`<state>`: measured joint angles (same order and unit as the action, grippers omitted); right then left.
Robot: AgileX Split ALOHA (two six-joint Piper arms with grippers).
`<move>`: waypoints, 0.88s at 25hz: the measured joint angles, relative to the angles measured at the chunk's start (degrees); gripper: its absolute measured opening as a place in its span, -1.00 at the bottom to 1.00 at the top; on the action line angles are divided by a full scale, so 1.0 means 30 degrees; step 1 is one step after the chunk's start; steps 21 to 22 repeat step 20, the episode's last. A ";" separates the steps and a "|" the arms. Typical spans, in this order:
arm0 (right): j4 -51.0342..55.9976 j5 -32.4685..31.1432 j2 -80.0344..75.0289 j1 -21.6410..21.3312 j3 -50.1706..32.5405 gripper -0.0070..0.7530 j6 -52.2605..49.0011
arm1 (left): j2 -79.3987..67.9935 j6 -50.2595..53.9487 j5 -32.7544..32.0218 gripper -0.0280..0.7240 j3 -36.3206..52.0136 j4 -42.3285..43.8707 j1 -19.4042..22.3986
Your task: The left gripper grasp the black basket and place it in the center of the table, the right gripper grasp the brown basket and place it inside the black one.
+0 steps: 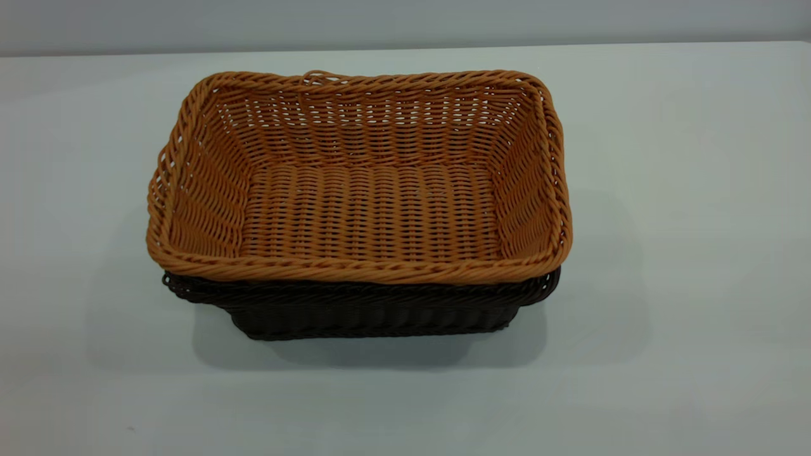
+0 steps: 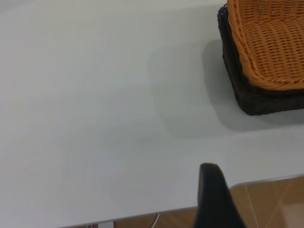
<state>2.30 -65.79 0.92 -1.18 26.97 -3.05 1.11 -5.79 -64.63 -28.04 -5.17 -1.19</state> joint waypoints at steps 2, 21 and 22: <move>-0.0205 0.0000 0.0000 0.0000 0.0000 0.57 -0.0370 | 0.0000 0.0000 0.0000 0.14 0.0000 0.0000 0.0000; -0.0360 0.0017 0.0000 0.0000 0.0000 0.57 -0.0597 | 0.0000 0.0000 0.0000 0.14 0.0000 0.0000 0.0000; -0.0360 0.0017 0.0000 0.0000 0.0000 0.57 -0.0597 | 0.0000 0.0000 0.0000 0.14 0.0000 0.0000 0.0000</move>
